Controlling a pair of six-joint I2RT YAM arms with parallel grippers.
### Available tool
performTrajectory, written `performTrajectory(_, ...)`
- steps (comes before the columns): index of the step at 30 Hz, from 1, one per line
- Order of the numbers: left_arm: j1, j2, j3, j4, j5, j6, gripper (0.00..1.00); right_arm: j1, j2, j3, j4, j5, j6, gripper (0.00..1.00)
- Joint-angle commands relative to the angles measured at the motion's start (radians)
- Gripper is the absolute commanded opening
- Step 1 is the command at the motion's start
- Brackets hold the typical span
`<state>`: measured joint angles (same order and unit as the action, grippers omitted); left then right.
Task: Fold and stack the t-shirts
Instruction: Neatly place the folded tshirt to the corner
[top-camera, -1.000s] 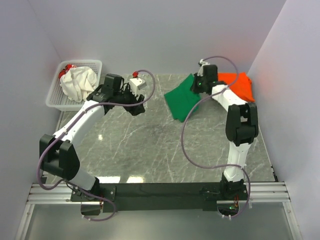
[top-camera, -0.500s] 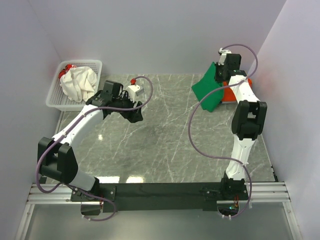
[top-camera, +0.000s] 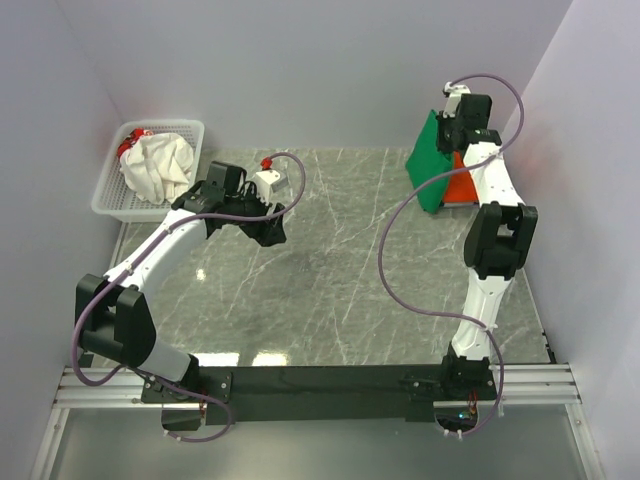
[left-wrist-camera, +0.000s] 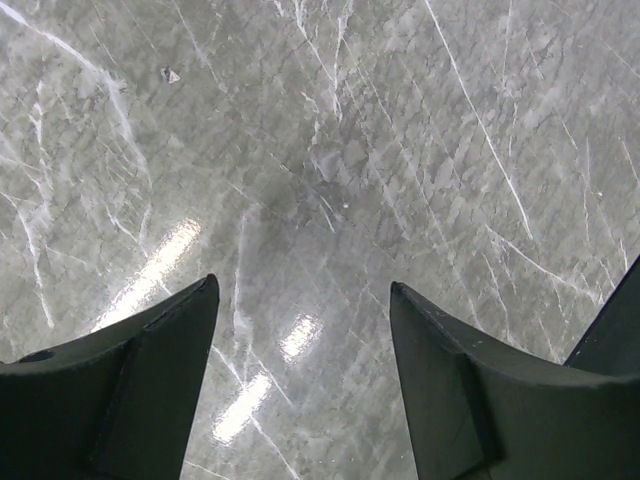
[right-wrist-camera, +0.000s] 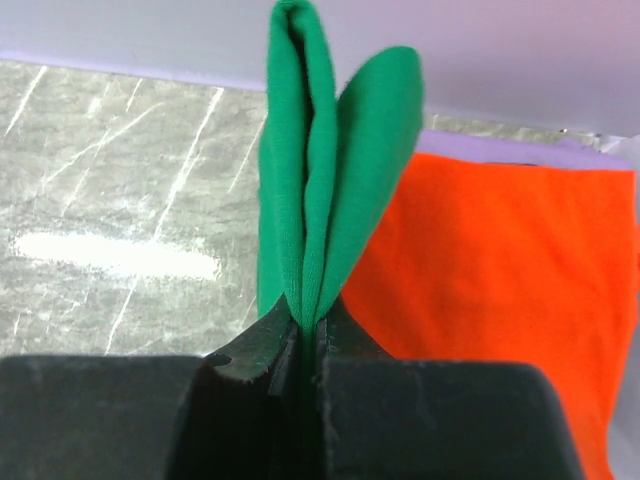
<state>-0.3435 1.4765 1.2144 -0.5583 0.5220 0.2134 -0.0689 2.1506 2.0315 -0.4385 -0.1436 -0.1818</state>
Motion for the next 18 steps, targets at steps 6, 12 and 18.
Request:
performTrajectory(6, 0.003, 0.013, 0.04, 0.001, 0.012, -0.017, 0.79, -0.031, -0.064, 0.139, -0.042, -0.042, -0.001, 0.0)
performTrajectory(12, 0.003, 0.016, 0.043, 0.001, 0.013, -0.016, 0.81, -0.04, -0.081, 0.174, -0.066, -0.056, 0.001, 0.0)
performTrajectory(18, 0.003, 0.019, 0.045, 0.0, 0.015, -0.011, 0.83, -0.061, -0.08, 0.202, -0.077, -0.065, 0.005, 0.0)
